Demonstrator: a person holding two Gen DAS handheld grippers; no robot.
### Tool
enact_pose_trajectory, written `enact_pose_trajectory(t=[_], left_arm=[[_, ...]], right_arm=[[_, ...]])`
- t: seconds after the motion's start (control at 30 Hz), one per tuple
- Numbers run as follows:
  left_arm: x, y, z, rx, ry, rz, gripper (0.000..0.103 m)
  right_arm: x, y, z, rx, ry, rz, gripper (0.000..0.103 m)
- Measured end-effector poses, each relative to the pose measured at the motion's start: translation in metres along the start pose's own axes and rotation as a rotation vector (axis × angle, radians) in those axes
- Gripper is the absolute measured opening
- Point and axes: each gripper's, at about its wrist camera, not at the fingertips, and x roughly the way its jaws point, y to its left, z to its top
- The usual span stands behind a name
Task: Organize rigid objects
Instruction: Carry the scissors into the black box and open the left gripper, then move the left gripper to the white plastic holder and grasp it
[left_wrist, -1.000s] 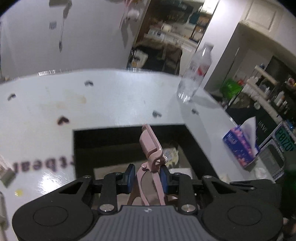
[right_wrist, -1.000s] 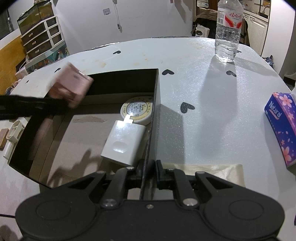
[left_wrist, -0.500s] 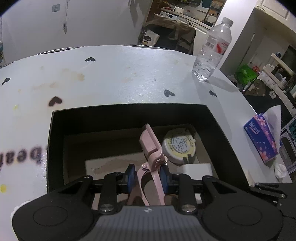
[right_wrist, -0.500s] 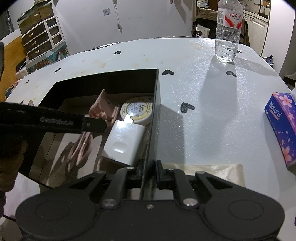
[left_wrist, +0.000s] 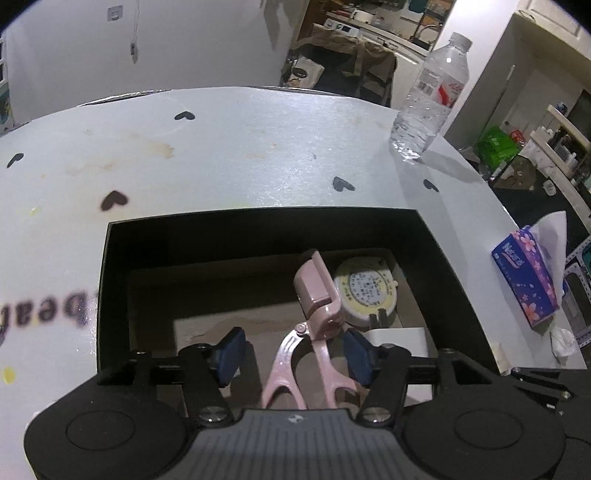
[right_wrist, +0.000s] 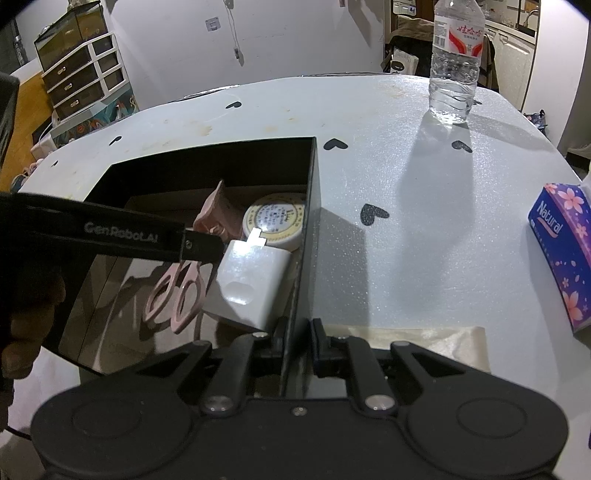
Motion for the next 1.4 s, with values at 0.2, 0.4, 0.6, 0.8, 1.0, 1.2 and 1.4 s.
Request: enact_pose_trajectory(t=[0.2, 0.4, 0.6, 0.8, 1.0, 1.2, 1.4], left_arm=[[-0.013, -0.011, -0.005, 0.068, -0.036, -0.019, 0.084], [-0.031, -0.020, -0.006, 0.106, -0.085, -0.020, 0.097], [-0.055, -0.025, -0.008, 0.133, -0.144, -0.016, 0.101], [-0.074, -0.025, -0.014, 0.147, -0.177, -0.024, 0.103], [-0.088, -0.023, -0.023, 0.173, -0.214, -0.006, 0.103], [-0.102, -0.003, -0.033, 0.138, -0.241, 0.005, 0.103], [-0.115, 0.036, -0.048, 0.061, -0.269, 0.090, 0.103]], right_arm=[[0.000, 0.000, 0.000, 0.001, 0.000, 0.000, 0.013], [0.000, 0.000, 0.000, 0.000, 0.000, 0.000, 0.013], [0.000, 0.000, 0.000, 0.000, 0.000, 0.000, 0.013], [0.000, 0.000, 0.000, 0.002, -0.002, 0.001, 0.013], [0.000, 0.000, 0.000, 0.003, -0.002, 0.001, 0.013], [0.000, -0.001, -0.001, 0.007, -0.007, 0.002, 0.013], [0.000, -0.001, -0.001, 0.008, -0.008, 0.003, 0.013]])
